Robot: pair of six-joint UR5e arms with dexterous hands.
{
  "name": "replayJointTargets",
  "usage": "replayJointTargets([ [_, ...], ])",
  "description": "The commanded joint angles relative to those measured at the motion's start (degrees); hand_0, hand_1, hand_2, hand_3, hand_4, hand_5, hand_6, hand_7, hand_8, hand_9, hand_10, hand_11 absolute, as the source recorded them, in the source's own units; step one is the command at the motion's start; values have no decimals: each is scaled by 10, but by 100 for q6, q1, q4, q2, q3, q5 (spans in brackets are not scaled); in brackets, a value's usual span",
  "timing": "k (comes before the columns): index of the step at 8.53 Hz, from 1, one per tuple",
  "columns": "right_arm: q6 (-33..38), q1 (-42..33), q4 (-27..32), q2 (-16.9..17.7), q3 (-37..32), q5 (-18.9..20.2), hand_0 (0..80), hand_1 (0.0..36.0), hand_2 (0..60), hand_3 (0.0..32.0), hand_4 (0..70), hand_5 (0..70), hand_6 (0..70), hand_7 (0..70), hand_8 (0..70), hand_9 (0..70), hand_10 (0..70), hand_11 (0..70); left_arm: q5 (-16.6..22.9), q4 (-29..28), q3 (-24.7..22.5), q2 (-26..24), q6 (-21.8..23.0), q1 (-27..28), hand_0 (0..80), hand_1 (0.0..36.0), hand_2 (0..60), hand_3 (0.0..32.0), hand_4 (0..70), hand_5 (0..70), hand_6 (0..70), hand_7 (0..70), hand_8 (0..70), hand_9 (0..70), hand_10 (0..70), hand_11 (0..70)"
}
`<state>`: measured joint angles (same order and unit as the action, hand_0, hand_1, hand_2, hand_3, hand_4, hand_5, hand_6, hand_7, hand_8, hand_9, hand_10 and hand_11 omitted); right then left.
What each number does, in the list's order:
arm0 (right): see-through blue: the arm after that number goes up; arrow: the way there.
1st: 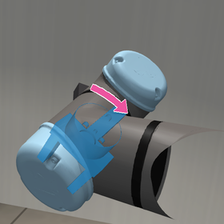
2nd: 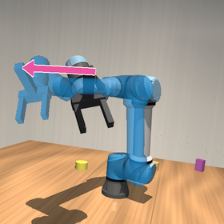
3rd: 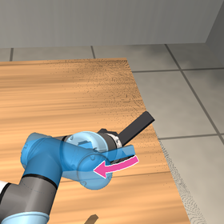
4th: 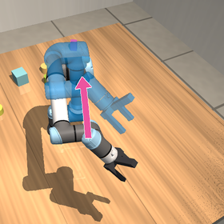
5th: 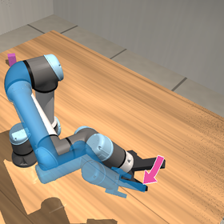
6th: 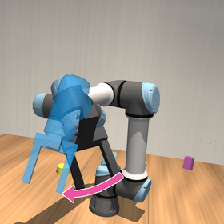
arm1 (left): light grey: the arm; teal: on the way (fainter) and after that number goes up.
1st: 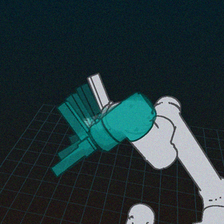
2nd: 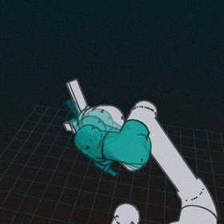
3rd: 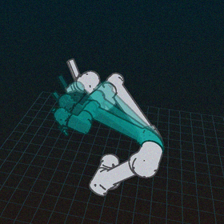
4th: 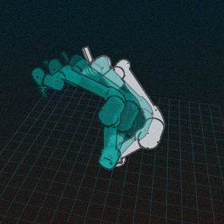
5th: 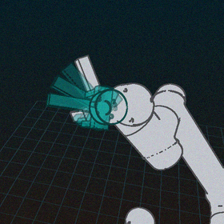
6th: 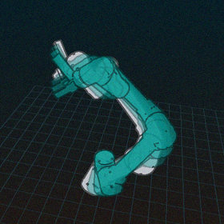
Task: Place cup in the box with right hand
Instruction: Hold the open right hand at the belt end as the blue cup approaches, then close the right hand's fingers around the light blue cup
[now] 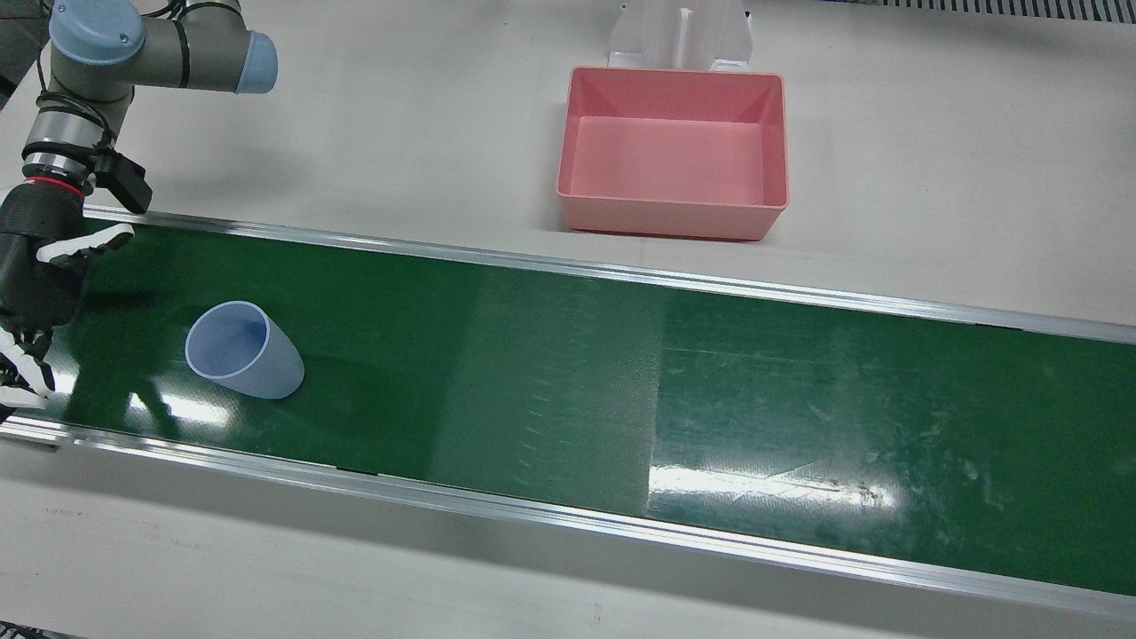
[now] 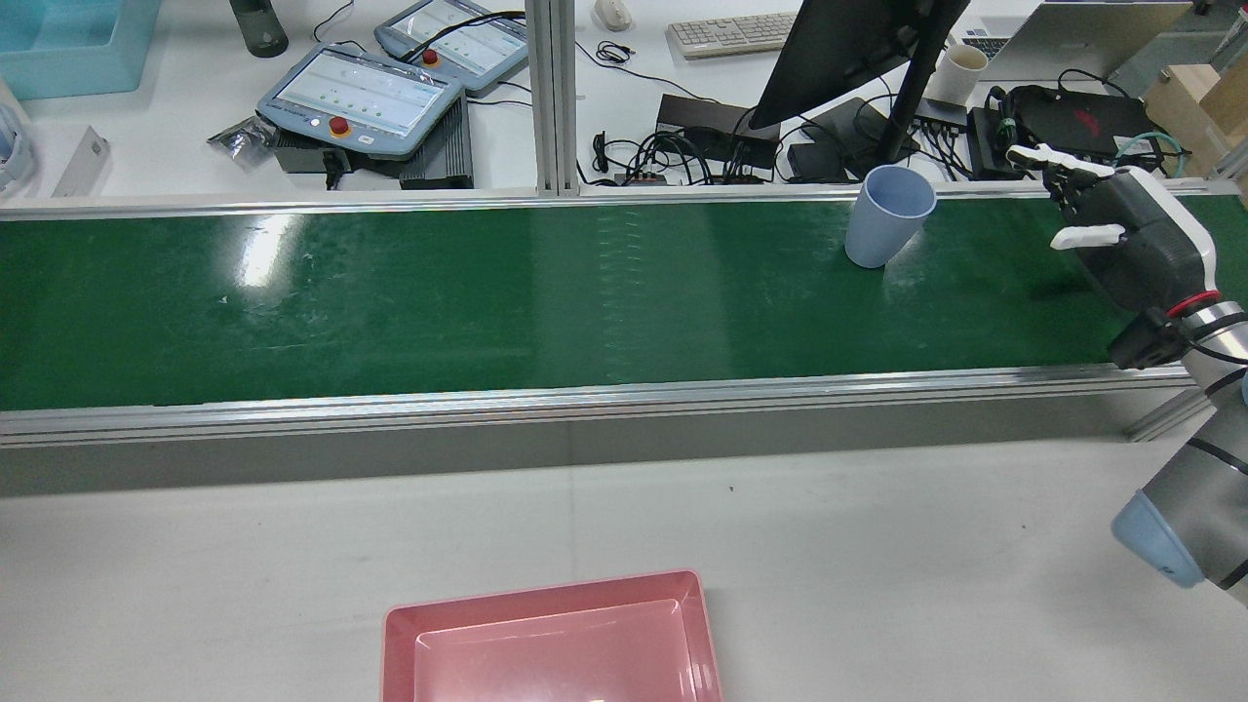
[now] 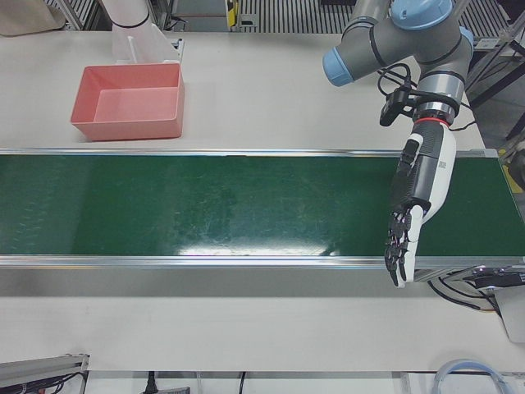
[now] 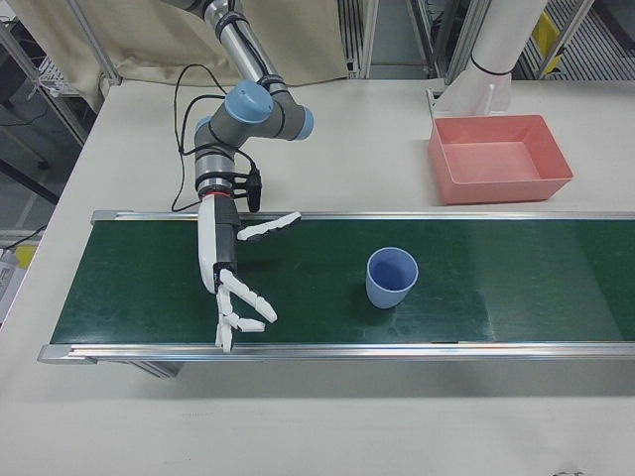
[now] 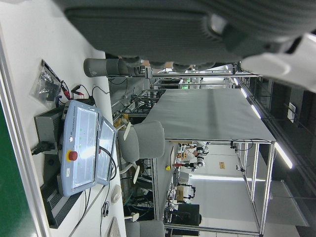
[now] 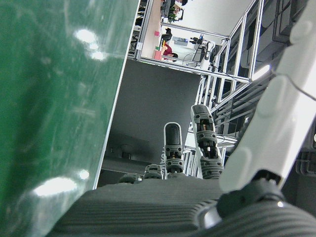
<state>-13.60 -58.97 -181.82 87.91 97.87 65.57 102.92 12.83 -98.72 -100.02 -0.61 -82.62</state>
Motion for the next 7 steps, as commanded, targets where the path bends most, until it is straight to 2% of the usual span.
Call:
replayJointTargets([
  [1, -3, 52, -11, -28, -84, 0, 504, 63, 2, 0, 173, 23, 81, 411, 6, 68, 0, 0, 0, 0, 2, 0, 0, 0, 0, 0, 0, 0, 0, 0, 0, 0, 0, 0, 0, 0],
  [2, -3, 61, -11, -28, -84, 0, 502, 101, 20, 0, 139, 27, 81, 405, 6, 67, 0, 0, 0, 0, -7, 0, 0, 0, 0, 0, 0, 0, 0, 0, 0, 0, 0, 0, 0, 0],
  [3, -3, 61, -11, -37, -118, 0, 511, 86, 13, 0, 155, 28, 79, 400, 5, 66, 0, 0, 0, 0, -7, 0, 0, 0, 0, 0, 0, 0, 0, 0, 0, 0, 0, 0, 0, 0],
  [5, -3, 79, -11, -54, -119, 0, 505, 116, 25, 0, 127, 30, 82, 412, 6, 68, 0, 0, 0, 0, -7, 0, 0, 0, 0, 0, 0, 0, 0, 0, 0, 0, 0, 0, 0, 0],
  [6, -3, 88, -11, -54, -127, 0, 518, 70, 0, 0, 178, 29, 82, 410, 6, 68, 0, 0, 0, 0, 2, 0, 0, 0, 0, 0, 0, 0, 0, 0, 0, 0, 0, 0, 0, 0],
  [7, -3, 88, -11, -54, -127, 0, 509, 76, 8, 0, 165, 28, 82, 413, 6, 68, 0, 0, 0, 0, -7, 0, 0, 0, 0, 0, 0, 0, 0, 0, 0, 0, 0, 0, 0, 0],
])
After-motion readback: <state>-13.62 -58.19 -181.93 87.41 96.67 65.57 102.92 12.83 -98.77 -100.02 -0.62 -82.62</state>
